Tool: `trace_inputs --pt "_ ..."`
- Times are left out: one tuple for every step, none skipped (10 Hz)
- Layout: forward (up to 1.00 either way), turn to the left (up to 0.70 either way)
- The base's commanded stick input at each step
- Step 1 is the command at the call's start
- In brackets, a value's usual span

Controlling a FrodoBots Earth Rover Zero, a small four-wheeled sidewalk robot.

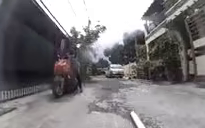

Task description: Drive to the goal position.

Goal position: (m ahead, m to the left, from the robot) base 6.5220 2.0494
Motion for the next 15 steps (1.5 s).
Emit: trace_inputs --pt "0.7 -0.35" --pt "0.7 -0.25" --pt "0.7 -0.12" --pt "0.7 0.0" --pt "0.7 0.0" --pt "0.7 -0.02" --pt "0.7 -0.12" --pt "0.7 -0.32" --pt "0.7 -0.34" --pt "0.7 -0.32" --pt "0.7 -0.3" --pt "0.7 -0.27" --pt "0.7 -0.25" --pt "0.7 -0.22" --pt "0.7 -0.2"
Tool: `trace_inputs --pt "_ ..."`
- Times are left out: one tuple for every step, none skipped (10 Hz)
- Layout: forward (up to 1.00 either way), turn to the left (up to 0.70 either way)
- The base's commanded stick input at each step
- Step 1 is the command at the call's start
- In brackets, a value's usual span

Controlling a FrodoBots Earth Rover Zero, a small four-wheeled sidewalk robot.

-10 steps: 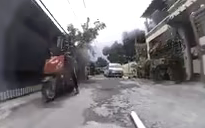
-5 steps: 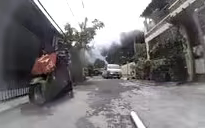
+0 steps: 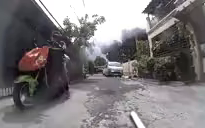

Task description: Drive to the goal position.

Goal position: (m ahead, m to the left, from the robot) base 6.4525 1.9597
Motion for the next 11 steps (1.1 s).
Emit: trace_inputs --pt "0.7 -0.17" --pt "0.7 -0.15" --pt "0.7 -0.13" --pt "0.7 -0.29" --pt "0.7 -0.35" --pt "0.7 -0.28" --pt "0.7 -0.19" --pt "0.7 -0.04" --pt "0.7 0.0" --pt "0.7 0.0" --pt "0.7 -0.03"
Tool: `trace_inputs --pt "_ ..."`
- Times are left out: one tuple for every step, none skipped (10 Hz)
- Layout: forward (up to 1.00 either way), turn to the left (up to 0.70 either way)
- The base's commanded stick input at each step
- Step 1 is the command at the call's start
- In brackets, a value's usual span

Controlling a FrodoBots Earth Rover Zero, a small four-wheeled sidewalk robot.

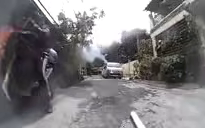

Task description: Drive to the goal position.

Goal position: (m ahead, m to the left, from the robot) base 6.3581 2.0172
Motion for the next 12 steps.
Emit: trace_inputs --pt "0.7 -0.35" --pt "0.7 -0.35" --pt "0.7 -0.35" --pt "0.7 -0.35" --pt "0.7 -0.35" --pt "0.7 -0.35" --pt "0.7 -0.34" --pt "0.7 -0.34" --pt "0.7 -0.34" --pt "0.7 -0.34" --pt "0.7 -0.34" --pt "0.7 -0.31"
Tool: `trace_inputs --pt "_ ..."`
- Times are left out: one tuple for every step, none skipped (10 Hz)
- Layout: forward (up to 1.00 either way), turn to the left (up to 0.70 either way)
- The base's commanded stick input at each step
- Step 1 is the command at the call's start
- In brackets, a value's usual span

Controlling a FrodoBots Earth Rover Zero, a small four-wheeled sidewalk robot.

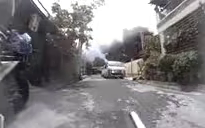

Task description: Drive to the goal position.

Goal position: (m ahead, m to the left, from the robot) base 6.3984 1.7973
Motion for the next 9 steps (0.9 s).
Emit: trace_inputs --pt "0.7 -0.2" --pt "0.7 0.0" --pt "0.7 0.0" --pt "0.7 0.0" --pt "0.7 -0.18" --pt "0.7 -0.32" --pt "0.7 -0.33" --pt "0.7 -0.33" --pt "0.7 -0.19"
